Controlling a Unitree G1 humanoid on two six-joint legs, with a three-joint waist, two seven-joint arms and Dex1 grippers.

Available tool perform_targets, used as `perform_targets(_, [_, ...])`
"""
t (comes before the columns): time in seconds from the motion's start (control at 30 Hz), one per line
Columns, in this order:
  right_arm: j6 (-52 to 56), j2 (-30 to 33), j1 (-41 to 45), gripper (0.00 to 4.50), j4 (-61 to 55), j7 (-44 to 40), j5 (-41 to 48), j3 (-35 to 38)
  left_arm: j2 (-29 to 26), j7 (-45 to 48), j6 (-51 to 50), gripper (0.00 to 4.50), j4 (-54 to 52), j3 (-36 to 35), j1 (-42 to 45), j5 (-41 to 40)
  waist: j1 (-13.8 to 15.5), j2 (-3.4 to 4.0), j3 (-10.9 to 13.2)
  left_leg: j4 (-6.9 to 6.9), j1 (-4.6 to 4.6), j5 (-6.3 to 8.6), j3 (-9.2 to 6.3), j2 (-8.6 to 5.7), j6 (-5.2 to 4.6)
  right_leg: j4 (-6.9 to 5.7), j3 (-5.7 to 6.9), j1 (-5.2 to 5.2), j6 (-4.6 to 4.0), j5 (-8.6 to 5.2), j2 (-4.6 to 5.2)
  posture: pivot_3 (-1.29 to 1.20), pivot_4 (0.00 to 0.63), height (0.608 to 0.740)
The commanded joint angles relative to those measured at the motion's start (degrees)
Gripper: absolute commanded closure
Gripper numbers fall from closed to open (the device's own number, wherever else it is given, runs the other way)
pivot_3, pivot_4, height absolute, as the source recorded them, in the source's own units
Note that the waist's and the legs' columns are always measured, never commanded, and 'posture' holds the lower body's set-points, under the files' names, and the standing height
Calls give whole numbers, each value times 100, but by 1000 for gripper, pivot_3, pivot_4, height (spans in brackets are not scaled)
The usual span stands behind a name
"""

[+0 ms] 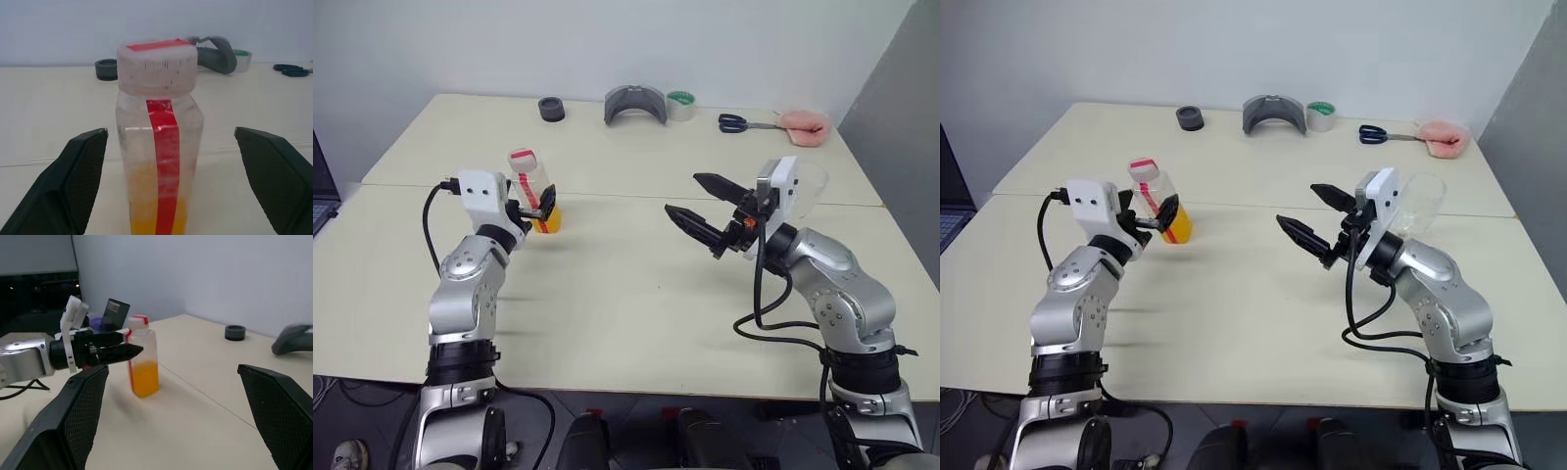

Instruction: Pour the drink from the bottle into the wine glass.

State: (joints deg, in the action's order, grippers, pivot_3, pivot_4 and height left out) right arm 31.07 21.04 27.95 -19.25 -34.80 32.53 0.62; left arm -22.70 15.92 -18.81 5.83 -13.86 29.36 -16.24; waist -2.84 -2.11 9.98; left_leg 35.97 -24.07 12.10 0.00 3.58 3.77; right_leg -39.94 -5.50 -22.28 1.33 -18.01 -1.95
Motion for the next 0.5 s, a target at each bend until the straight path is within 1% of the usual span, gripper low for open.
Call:
perform_targets(0.03, [-145, -46, -17, 0, -307, 111, -24, 61, -9, 67, 325, 31, 205, 32, 250, 91, 0, 0, 0, 0, 0, 0, -1, 0, 0, 0, 1, 0, 0, 0, 0, 0, 150, 740])
perform_targets(0.5, [-87, -36, -206, 0, -543, 337, -109, 64, 64, 383, 1669, 31, 2384, 117, 1184, 371, 28, 0, 0, 0, -4, 0, -1, -1, 0, 1, 3, -2, 0, 0, 0, 0, 150, 740])
